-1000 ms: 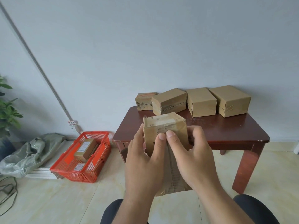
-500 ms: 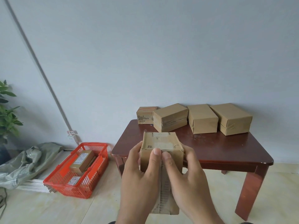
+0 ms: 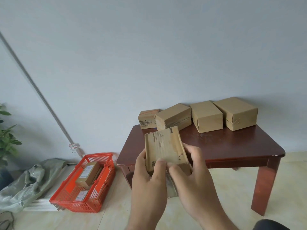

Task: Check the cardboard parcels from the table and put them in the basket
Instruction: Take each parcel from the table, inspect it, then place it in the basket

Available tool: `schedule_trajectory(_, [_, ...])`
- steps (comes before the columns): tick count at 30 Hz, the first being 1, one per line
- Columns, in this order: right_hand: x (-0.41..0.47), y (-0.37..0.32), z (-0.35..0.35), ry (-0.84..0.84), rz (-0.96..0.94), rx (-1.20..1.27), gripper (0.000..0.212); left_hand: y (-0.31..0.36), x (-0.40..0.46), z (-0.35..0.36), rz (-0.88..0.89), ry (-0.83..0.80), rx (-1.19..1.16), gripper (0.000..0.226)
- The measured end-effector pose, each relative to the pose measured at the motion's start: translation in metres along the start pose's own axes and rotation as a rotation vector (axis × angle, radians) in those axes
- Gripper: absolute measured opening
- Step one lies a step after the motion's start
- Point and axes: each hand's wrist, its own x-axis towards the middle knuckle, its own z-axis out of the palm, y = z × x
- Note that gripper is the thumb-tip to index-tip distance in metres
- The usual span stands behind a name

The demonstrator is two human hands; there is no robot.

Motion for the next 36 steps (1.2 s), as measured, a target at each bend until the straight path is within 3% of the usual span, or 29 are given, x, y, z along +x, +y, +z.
schedule_trajectory(5, [0.012,0.0,0.0,0.025,-0.015,-0.025,0.035,-0.001,-0.001,-0.001,0.101,-0.036,0.068,0.046])
schedule_trajectory(18, [0.002,0.002,-0.002,0.052,-0.051,-0.025,0.033,-0.001,0.001,-0.005,0.15,-0.004,0.055,0.032])
schedule_trajectory(25, [0.013,0.009,-0.006,0.153,-0.034,-0.028,0.03,-0.013,-0.006,0.001,0.218,0.014,0.12,0.054])
schedule_trajectory(32, [-0.004,0.012,0.0,0.037,-0.061,0.01,0.049,-0.003,0.007,-0.004,0.183,0.125,0.125,0.047])
schedule_trajectory(36, [-0.002,0.015,0.0,0.106,-0.052,0.005,0.036,-0.006,0.001,-0.002,0.185,0.115,0.14,0.039])
